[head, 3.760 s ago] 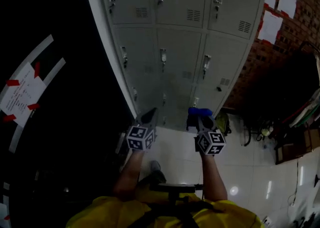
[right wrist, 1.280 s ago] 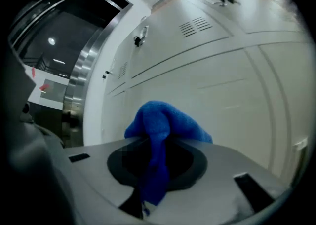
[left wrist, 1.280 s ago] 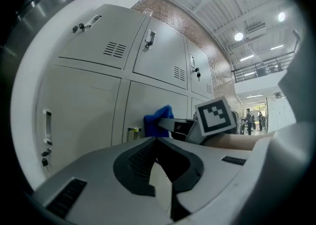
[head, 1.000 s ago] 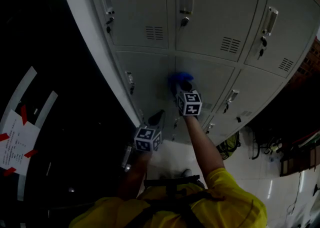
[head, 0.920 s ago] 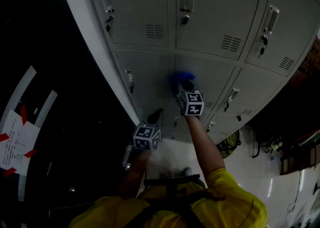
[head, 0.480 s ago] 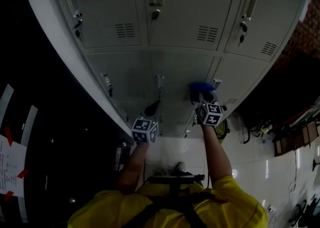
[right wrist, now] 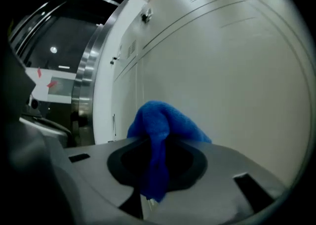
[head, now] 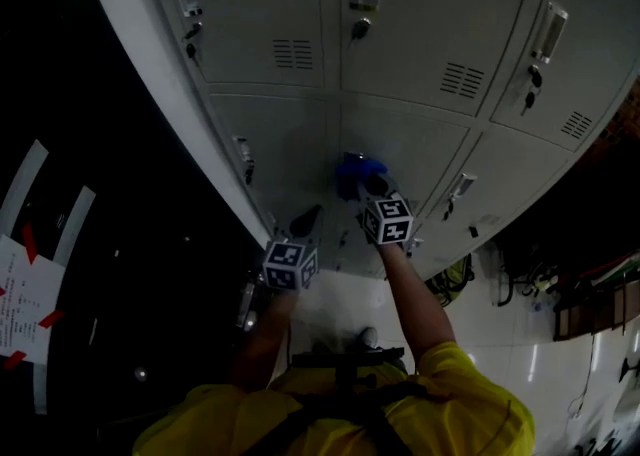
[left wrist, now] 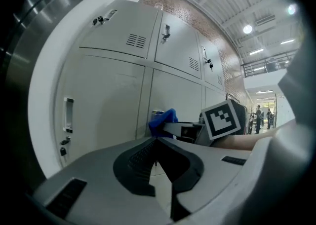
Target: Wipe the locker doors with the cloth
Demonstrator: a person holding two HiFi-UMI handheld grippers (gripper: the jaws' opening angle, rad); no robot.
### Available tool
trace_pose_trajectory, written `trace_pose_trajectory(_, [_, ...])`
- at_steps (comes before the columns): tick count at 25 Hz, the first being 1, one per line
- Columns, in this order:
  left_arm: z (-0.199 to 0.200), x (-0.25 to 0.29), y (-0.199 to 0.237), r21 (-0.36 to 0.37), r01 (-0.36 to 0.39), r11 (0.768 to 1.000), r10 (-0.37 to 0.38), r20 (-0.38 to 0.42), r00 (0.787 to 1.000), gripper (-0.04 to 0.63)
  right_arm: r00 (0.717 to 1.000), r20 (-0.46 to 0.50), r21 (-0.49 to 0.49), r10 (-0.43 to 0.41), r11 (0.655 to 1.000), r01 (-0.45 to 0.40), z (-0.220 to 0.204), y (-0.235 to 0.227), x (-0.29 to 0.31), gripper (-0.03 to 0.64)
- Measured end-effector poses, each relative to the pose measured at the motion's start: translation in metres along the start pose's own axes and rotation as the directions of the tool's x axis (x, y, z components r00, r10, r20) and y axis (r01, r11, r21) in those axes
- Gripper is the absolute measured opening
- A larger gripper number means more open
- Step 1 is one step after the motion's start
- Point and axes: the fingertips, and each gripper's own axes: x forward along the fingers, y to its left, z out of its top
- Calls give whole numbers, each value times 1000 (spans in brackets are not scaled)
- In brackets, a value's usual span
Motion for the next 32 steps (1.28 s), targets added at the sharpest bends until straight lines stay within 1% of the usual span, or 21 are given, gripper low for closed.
trace_pose_trajectory(1, [0, -6, 8, -1, -17, 1000, 17, 1, 1000, -8, 1000, -11, -5, -14, 1000, 14, -2, 8, 10, 72])
trace_pose_trajectory(4, [-1, -23, 28, -2, -58, 998, 58, -1, 998, -8, 995, -16, 11, -97, 995, 97, -6, 13, 20, 72])
trace_pose_trajectory(5, [-1, -25, 32, 11, -68, 998, 68, 0, 998, -8, 995, -13, 16, -98, 995, 98, -6, 14, 20, 72])
trace_pose_trajectory(7, [2, -24, 35, 49, -75, 996, 75, 1, 997, -8, 997, -14, 20, -72, 997, 72, -4, 17, 15, 72])
trace_pose_trajectory(9, [4, -15, 31, 51, -53, 997, 53, 5, 999, -8, 997, -2, 10, -78, 997, 78, 0, 10, -2, 72])
trace_pose_trajectory(10, [5, -9, 26, 39, -34, 999, 34, 8, 999, -7, 995, 8, 4, -99, 995, 99, -1, 1, -17, 72])
trace_pose_trajectory(12, [7, 5, 15, 29, 4, 1000, -4, 10, 1000, -7, 986, 9, 0, -166, 986, 166, -13, -29, -54, 72])
trace_pose_trajectory(16, [2, 31, -11, 37, 69, 997, -69, -5, 998, -7, 948, -48, 40, -313, 948, 315, -65, -113, -116, 72])
trace_pose_trajectory(18, [0, 43, -22, 34, 97, 995, -97, -10, 995, -8, 937, -86, 55, -339, 937, 344, -90, -142, -125, 72])
trace_pose_trajectory(21, [0, 52, -33, 36, 122, 992, -122, -8, 993, -7, 931, -125, 40, -343, 936, 350, -116, -162, -117, 72])
trace_pose_trajectory(23, [-3, 51, -33, 39, 120, 992, -120, -12, 993, -7, 940, -116, 47, -322, 943, 329, -123, -159, -112, 72])
trace_pose_trajectory(25, [-8, 48, -26, 36, 103, 994, -102, -19, 995, -8, 957, -113, 59, -265, 960, 273, -125, -142, -98, 72])
trace_pose_trajectory(27, [-11, 43, -16, 31, 72, 997, -71, -31, 997, -7, 968, -105, 34, -228, 972, 232, -122, -120, -78, 72])
trace_pose_trajectory(29, [-13, 32, -3, 20, 30, 999, -30, -31, 999, -8, 979, -113, 26, -169, 985, 173, -125, -94, -54, 72])
trace_pose_trajectory(32, [-18, 10, 22, 1, -39, 999, 39, -34, 999, -7, 985, -154, 19, -83, 996, 86, -138, -49, -13, 72])
